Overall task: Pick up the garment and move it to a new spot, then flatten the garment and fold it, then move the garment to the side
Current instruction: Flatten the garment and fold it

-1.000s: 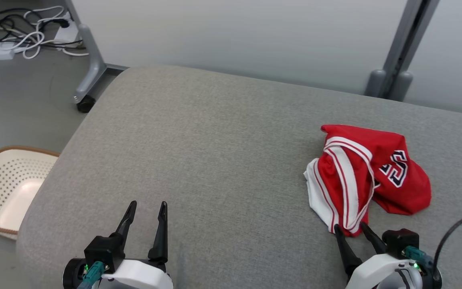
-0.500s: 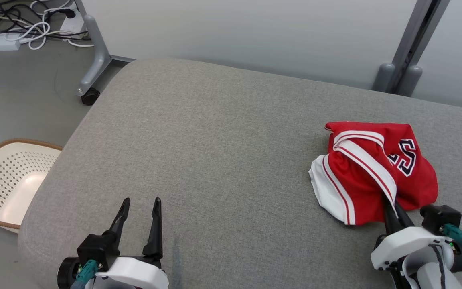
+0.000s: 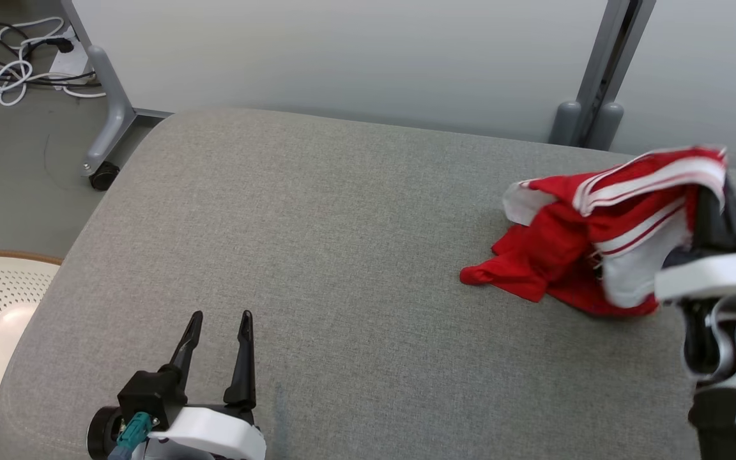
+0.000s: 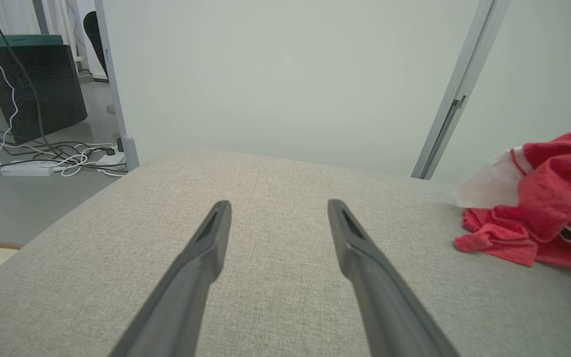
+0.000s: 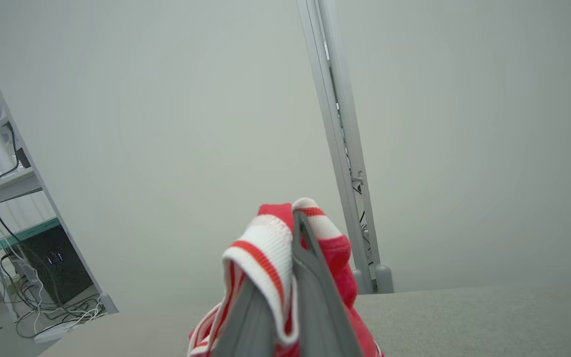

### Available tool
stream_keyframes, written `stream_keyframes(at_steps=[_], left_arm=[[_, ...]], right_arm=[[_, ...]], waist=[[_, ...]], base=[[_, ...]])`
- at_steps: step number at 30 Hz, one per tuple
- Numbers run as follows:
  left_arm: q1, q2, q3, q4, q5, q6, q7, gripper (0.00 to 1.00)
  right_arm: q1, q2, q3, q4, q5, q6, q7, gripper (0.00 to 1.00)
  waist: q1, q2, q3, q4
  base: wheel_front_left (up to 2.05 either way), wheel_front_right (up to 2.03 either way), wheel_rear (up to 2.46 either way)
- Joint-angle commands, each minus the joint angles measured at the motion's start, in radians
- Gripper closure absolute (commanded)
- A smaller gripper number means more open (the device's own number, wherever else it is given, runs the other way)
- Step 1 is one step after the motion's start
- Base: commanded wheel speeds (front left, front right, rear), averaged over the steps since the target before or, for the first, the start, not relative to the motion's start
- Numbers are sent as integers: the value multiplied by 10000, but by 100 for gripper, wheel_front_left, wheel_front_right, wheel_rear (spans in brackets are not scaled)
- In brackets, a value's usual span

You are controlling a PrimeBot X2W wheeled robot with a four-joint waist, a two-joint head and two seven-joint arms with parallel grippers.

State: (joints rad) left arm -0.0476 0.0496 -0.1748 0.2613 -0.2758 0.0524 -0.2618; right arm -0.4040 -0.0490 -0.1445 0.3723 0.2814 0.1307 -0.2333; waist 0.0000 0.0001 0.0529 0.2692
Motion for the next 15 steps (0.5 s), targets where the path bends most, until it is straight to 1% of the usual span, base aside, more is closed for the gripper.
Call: stream_keyframes(at_steps=[1,6,11,15], left_arm=[[-59,36,1,10,4,-37,-46,0],[-39,32,-97,24,-69,7,-46,0],[-45,31,-146,42,-102,26,-46,0],[-53,31,-141,29,-51,17,-45,0]], right_arm=[[-263,-58,-80,-227,-91,2,91,100],[-1170,-194,-563,-1401,-468,2,490,100],[-1900,-225,-1566,-2506,-892,3,796,100],[-2343,-195,-2025,-3054,-1206,3,1110,100]], waist=[[0,-1,-23,-18],[0,-1,-102,-28],[0,-1,-194,78],[0,-1,-232,172]], base=[[0,0,0],[0,0,0],[0,0,0],[0,0,0]])
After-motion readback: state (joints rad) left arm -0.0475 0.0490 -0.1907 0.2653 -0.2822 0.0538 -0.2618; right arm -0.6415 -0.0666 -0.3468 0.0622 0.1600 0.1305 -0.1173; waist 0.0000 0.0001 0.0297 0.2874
